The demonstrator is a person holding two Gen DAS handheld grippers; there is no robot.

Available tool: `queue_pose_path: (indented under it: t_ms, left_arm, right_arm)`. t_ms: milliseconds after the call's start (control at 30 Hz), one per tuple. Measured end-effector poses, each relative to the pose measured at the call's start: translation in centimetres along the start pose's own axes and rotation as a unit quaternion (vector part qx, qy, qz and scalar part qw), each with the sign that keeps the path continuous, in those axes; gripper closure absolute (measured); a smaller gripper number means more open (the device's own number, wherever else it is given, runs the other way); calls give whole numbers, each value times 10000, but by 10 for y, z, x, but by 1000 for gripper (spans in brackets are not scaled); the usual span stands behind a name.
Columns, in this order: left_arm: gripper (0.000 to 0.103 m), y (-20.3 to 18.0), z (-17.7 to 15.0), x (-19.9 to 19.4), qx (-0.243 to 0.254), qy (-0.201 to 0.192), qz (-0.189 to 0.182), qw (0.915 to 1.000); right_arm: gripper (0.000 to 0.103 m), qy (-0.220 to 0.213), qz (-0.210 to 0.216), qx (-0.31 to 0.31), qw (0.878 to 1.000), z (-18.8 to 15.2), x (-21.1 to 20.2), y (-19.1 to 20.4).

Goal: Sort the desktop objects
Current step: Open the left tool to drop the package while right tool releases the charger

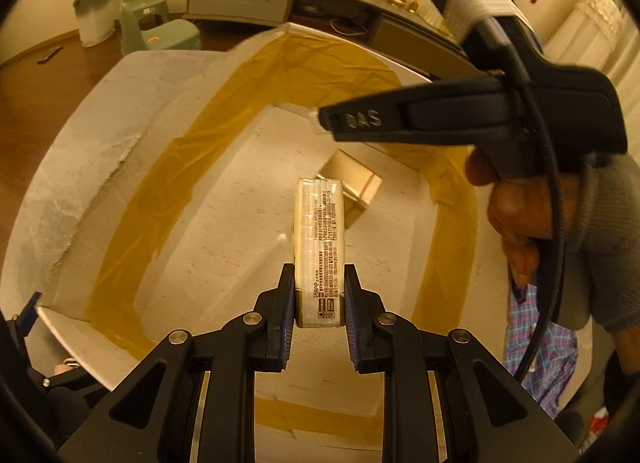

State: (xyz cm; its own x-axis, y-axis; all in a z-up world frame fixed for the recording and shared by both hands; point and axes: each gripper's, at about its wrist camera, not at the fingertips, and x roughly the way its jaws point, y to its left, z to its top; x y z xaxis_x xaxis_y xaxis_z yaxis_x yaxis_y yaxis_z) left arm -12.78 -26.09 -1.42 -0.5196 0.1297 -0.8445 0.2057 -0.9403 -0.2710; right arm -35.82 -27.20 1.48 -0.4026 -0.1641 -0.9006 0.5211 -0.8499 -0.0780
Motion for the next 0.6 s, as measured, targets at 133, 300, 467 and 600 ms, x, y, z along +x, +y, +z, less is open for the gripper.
queue_pose_path:
  t_ms: [133,300,467,600]
  left_arm:
    - [80,-3,-1,4,14,149,-149,9998]
    - [79,-4,-1,8,-20,294,-297,9991]
    - [70,-7,0,6,-29,322,-438,9985]
    - [66,-7,0,4,-49,315,-512,9982]
  right_arm:
    - [71,39,-38,-31,10000,1,4,-1]
    - [71,32,-80,-64,9999,4,4,0]
    - [70,-4,-85,39,10000,6,4,-6]
    - [67,-31,-84,134,9999,6,2,-12]
